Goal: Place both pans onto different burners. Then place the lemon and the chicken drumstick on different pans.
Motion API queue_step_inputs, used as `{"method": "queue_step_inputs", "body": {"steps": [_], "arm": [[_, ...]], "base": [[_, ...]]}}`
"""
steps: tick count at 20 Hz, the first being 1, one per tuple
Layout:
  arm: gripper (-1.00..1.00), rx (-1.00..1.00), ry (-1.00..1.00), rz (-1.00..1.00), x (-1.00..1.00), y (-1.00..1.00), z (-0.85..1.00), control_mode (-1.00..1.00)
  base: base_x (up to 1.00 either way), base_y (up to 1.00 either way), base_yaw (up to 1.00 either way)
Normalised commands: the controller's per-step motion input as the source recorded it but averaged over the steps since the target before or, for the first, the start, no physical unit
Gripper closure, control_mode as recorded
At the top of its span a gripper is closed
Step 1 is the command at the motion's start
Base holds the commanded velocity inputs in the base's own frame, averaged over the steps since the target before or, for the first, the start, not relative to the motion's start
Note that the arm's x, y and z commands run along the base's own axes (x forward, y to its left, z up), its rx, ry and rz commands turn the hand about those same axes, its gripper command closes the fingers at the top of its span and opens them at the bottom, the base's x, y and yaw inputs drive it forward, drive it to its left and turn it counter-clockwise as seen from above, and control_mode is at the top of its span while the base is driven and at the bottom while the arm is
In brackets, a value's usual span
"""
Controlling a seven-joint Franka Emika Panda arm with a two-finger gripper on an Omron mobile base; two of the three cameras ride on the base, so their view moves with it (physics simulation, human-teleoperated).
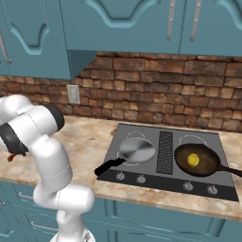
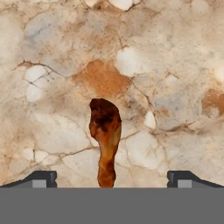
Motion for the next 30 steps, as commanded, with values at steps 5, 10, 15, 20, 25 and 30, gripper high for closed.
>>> {"method": "queue_step_inputs", "body": {"steps": [5, 10, 15, 20, 25, 30], "arm": [[-1.0, 0.0, -0.01, 0.0, 0.0, 0.07, -0.21, -1.0], [-1.0, 0.0, -0.02, 0.01, 0.0, 0.0, -0.19, -1.0], [-1.0, 0.0, -0.03, 0.01, 0.0, 0.0, -0.21, -1.0], [-1.0, 0.0, -0.05, 0.01, 0.0, 0.0, -0.25, -1.0], [-1.0, 0.0, -0.05, 0.0, 0.0, 0.0, -0.18, -1.0], [-1.0, 0.0, -0.03, 0.0, 0.0, 0.0, -0.16, -1.0]], "base": [[0.0, 0.0, 0.0], [0.0, 0.0, 0.0], [0.0, 0.0, 0.0], [0.0, 0.0, 0.0], [0.0, 0.0, 0.0], [0.0, 0.0, 0.0]]}}
